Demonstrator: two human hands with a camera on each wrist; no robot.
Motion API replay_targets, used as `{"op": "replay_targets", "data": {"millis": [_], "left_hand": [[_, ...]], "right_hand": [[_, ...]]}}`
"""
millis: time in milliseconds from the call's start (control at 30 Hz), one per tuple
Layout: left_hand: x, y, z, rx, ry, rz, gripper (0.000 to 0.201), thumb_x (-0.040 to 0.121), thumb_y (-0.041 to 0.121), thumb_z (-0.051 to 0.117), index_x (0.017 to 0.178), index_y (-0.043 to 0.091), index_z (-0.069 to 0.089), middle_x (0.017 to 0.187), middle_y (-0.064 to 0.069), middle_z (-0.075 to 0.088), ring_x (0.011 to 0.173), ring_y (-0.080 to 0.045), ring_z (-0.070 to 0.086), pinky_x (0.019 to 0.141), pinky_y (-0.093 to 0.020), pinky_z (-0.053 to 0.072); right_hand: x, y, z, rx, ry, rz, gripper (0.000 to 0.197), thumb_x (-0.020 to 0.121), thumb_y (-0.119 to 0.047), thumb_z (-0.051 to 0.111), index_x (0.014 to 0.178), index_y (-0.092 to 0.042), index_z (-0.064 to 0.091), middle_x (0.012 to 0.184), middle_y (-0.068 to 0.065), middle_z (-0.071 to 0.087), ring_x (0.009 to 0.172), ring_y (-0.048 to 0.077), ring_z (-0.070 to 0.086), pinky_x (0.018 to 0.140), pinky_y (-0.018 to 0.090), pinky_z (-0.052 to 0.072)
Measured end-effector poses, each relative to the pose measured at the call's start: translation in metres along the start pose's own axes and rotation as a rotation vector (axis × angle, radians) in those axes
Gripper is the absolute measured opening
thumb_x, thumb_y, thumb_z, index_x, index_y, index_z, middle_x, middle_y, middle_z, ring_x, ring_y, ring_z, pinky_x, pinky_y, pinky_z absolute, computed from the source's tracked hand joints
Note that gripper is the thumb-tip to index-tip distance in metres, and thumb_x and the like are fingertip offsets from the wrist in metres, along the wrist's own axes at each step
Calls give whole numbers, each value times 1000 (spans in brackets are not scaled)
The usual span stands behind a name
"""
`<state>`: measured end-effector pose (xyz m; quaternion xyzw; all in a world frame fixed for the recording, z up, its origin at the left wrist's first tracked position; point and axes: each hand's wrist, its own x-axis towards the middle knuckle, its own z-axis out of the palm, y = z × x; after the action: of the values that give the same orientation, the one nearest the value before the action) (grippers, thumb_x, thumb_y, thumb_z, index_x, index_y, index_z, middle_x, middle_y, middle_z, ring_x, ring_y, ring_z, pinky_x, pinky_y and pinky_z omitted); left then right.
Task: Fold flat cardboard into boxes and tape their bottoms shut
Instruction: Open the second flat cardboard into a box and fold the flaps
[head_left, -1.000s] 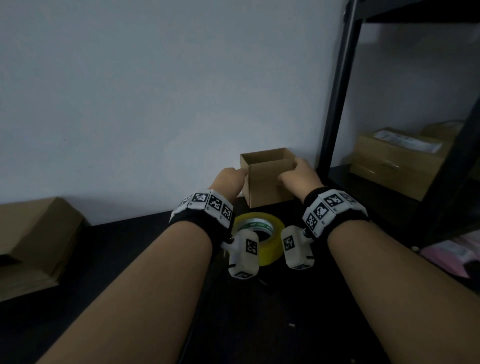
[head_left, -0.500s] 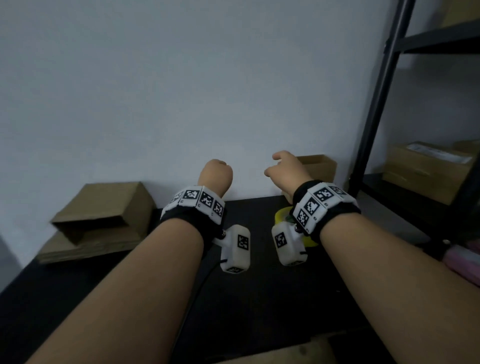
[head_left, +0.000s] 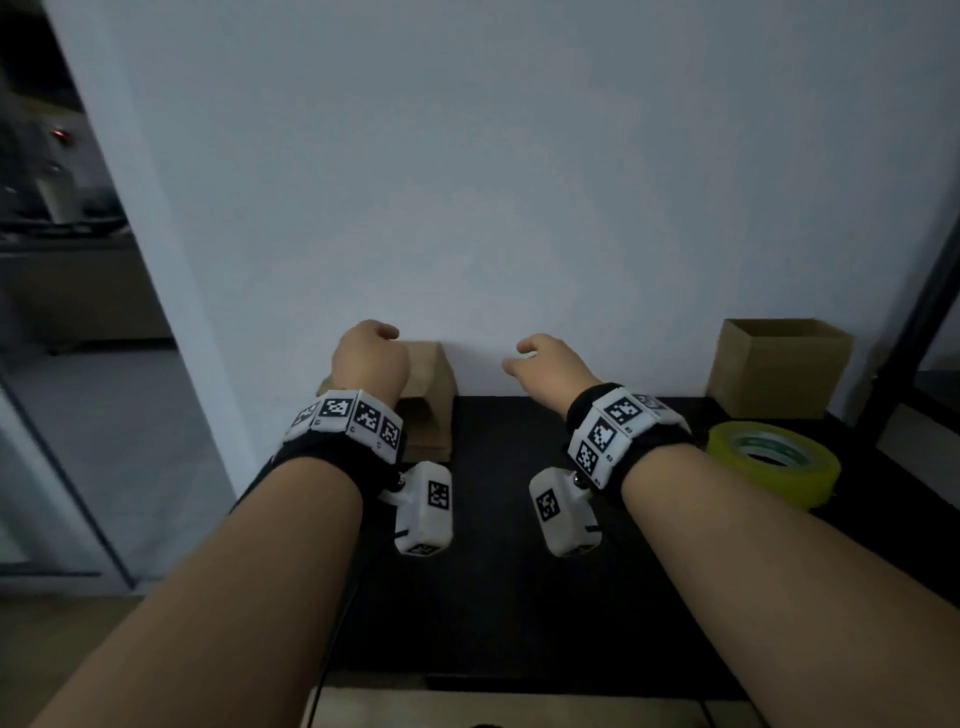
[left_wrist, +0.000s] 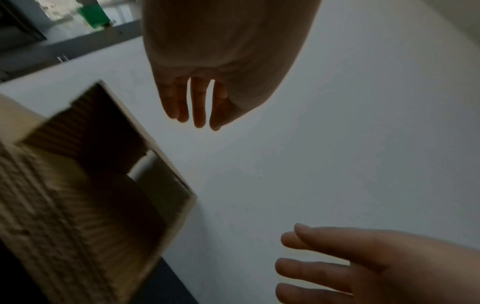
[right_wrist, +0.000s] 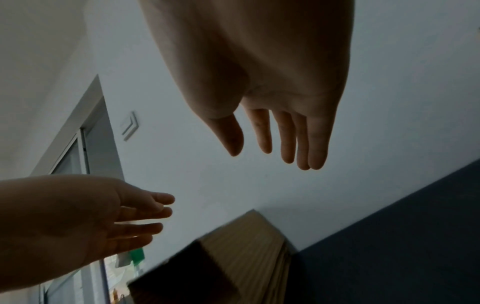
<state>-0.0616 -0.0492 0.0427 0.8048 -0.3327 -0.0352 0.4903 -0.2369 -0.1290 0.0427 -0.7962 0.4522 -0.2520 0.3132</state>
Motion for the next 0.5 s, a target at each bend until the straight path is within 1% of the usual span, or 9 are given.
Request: {"op": "replay_targets", "data": {"millis": [67,167,233,267,333,367,433,467,500], "left_hand": [[10,-19,-11,70,44,-29,44,84,5,41,120,18,61,123,-12,59,112,-30,52,87,-36,47],[19,-45,-21,143,30,-100,46,86,11,47,132,16,53,133,-16,52,123,-35,45,97,-39,40],[21,-56,-24,147,-27,-143,51,89,16,50,139,10,46,140,-17,47,127,-35,44,97,-36,39],[21,-59,-25,119,-51,-172,51,89,16,51,139,5,44,140,-17,47,126,-35,46,93,-35,40],[23,-65,-24,71,-96,-227,43,91,18,53,129,-3,50,132,-20,53,119,-36,52,84,-35,42],[24,-67,-24,62,-111,-230,36,92,22,53,119,-2,56,127,-22,58,115,-37,55,83,-37,44],[25,-71,-21,-28,-119,-257,24,94,29,53,92,6,59,120,-23,62,112,-38,58,80,-36,48],[22,-70,-22,-85,-125,-295,25,95,31,52,83,10,55,120,-23,62,111,-37,59,74,-34,48],[25,-71,-21,-260,-72,-374,25,97,32,50,83,12,55,119,-22,62,111,-37,59,69,-32,47]], "right_hand": [[3,-7,22,4,-58,-5,52,98,-29,50,145,-7,40,148,10,43,133,26,44,106,33,35],[8,-14,49,1,-138,-1,54,101,-33,44,146,-5,37,151,12,40,136,27,41,109,34,33],[12,-18,65,4,-166,-3,52,103,-36,40,143,-2,42,146,15,45,132,29,45,108,36,35],[14,-18,71,8,-171,-3,51,103,-37,38,139,-2,47,141,16,50,128,30,48,105,37,37],[18,-19,79,9,-182,-2,51,104,-39,33,132,0,52,132,18,56,121,30,53,101,36,40],[20,-19,82,8,-187,-3,51,105,-39,31,129,0,54,128,18,58,118,30,54,98,35,40],[22,-18,86,8,-192,-4,52,105,-38,28,122,2,57,120,19,60,114,31,56,94,35,41],[22,-18,87,10,-193,-3,53,106,-37,28,121,4,58,119,21,61,112,33,56,94,35,41],[23,-18,88,10,-195,-2,54,106,-36,28,120,6,58,119,23,60,112,34,56,94,36,41]]}}
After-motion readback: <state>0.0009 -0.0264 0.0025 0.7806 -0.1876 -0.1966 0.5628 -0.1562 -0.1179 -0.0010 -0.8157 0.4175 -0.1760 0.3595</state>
